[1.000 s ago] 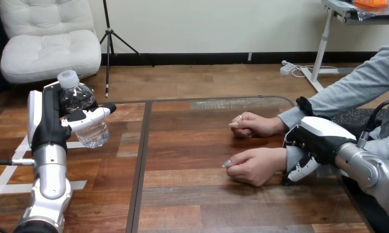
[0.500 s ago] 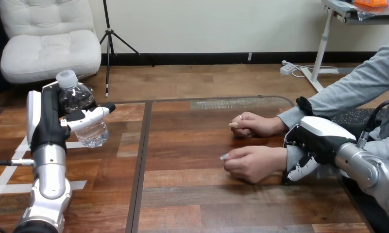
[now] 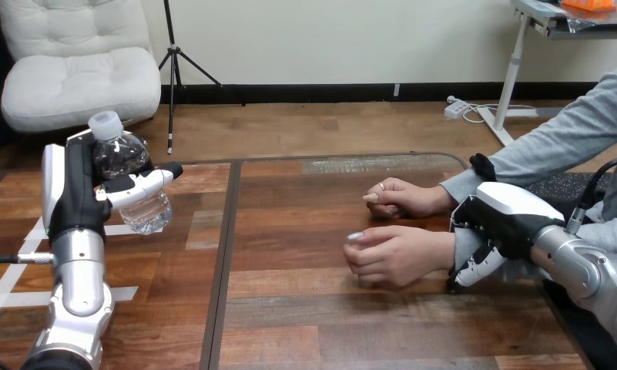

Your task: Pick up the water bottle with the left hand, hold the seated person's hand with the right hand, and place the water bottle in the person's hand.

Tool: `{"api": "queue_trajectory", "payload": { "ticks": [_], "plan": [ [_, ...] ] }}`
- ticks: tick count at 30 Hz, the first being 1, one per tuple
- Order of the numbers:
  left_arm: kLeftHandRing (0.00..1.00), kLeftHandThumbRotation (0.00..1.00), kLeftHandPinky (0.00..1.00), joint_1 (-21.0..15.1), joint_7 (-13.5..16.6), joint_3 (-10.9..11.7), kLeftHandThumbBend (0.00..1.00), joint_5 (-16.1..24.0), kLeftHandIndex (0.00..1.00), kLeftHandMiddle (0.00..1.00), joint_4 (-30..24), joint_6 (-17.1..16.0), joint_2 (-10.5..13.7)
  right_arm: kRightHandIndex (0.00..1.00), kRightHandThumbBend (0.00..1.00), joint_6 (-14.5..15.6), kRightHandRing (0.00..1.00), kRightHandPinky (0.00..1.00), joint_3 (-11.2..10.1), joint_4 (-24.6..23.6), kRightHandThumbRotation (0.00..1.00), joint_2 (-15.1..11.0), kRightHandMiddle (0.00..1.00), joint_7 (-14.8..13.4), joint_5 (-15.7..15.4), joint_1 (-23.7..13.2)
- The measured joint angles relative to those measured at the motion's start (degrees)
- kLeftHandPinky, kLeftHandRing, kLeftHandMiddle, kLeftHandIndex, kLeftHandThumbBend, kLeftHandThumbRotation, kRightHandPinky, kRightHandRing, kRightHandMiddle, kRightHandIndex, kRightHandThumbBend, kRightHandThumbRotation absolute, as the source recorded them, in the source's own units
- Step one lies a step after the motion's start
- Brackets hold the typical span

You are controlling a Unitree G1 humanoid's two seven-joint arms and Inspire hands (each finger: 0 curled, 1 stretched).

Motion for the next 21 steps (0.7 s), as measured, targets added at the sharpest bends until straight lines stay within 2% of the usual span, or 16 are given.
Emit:
{"api": "queue_trajectory", "payload": {
  "ticks": [21],
  "plan": [
    [0.43, 0.00, 0.37, 0.01, -0.09, 0.00, 0.72, -0.02, 0.46, 0.47, 0.00, 0.00, -0.01, 0.36, 0.80, -0.69, 0.28, 0.24, -0.34, 0.00, 0.00, -0.02, 0.34, -0.02, 0.13, 0.01]
  ]
}}
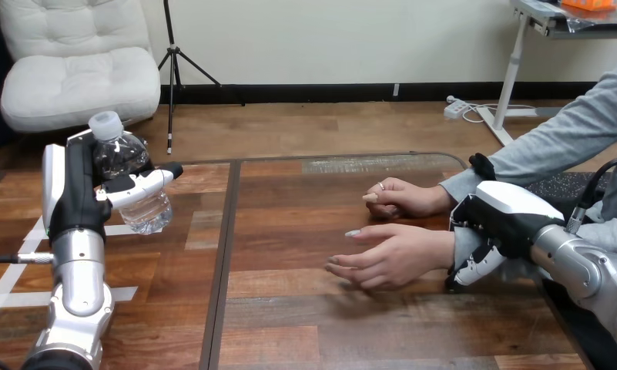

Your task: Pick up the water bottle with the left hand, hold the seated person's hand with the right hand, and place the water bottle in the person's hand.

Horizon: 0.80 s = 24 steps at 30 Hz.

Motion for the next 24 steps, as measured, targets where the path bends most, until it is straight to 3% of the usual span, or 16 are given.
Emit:
{"api": "queue_trajectory", "payload": {
  "ticks": [24],
  "plan": [
    [0.43, 0.00, 0.37, 0.01, -0.51, 0.08, 0.73, -0.22, 0.46, 0.47, 0.00, 0.00, -0.11, 0.34, 0.82, -2.02, 0.25, 0.20, -2.23, -0.23, 0.00, -0.24, 0.31, -0.04, 1.74, 0.03]
  ]
}}
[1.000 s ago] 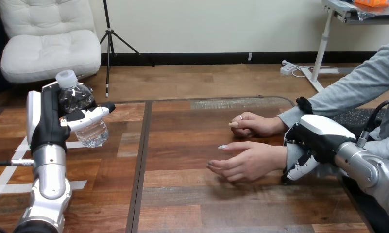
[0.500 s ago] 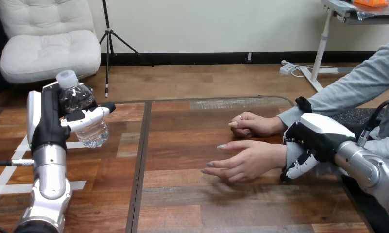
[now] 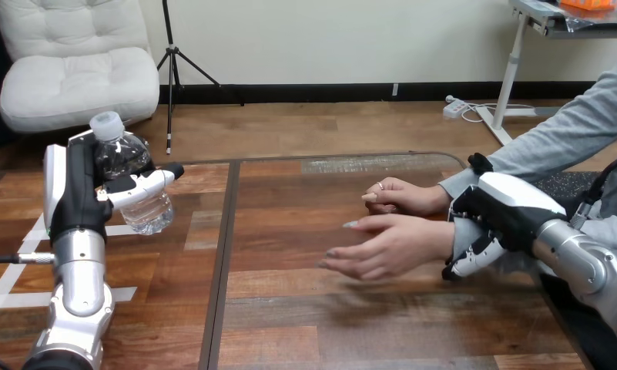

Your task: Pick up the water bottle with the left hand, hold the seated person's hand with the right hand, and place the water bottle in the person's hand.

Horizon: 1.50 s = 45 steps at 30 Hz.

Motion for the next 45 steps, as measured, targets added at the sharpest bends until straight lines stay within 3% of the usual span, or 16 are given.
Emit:
{"api": "queue_trajectory", "payload": {
  "ticks": [29, 45],
  "plan": [
    [0.43, 0.00, 0.37, 0.01, -0.18, 0.03, 0.73, -0.01, 0.46, 0.47, 0.00, 0.00, -0.17, 0.34, 0.84, -3.83, 0.27, 0.23, -0.41, -2.79, 0.00, -1.51, 0.33, -0.05, 0.82, 0.54],
    [0.43, 0.00, 0.37, 0.01, -0.50, 0.06, 0.73, -0.10, 0.45, 0.46, 0.00, -0.01, -0.41, 0.34, 0.84, -4.33, 0.28, 0.24, -0.82, -4.80, 0.00, -1.96, 0.34, -0.03, 0.97, 1.30]
  ]
}}
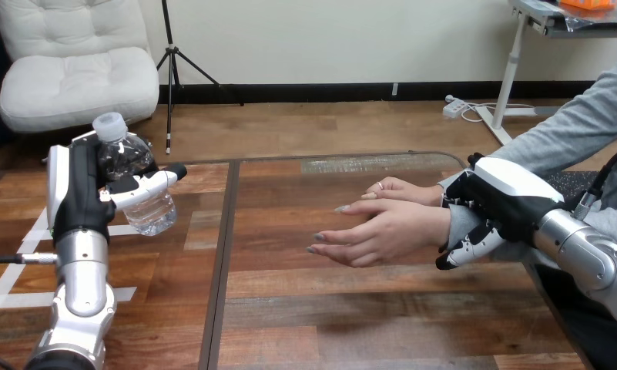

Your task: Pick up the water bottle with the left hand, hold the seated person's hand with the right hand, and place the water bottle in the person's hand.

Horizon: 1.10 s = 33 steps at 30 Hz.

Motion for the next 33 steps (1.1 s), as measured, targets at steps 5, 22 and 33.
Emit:
{"api": "queue_trajectory", "payload": {
  "ticks": [5, 22, 33],
  "plan": [
    [0.43, 0.00, 0.37, 0.00, -0.12, -0.01, 0.72, 0.01, 0.45, 0.46, 0.00, -0.03, -0.32, 0.35, 0.84, -0.23, 0.28, 0.24, -0.20, -0.29, 0.00, -0.02, 0.34, 0.08, 0.00, 0.02],
    [0.42, 0.00, 0.36, 0.00, -0.99, -0.24, 0.73, 0.42, 0.44, 0.45, -0.02, -0.72, -1.34, 0.34, 0.84, -0.79, 0.29, 0.25, -1.03, -3.46, 0.00, -0.17, 0.34, 1.52, 0.34, 0.62],
    [0.40, 0.00, 0.35, 0.41, -2.02, -0.95, 0.74, 1.35, 0.44, 0.44, -1.54, -0.78, -1.95, 0.33, 0.85, -1.32, 0.27, 0.24, -1.13, -5.01, 0.00, -0.17, 0.33, 2.47, 0.92, 0.75]
  ]
}}
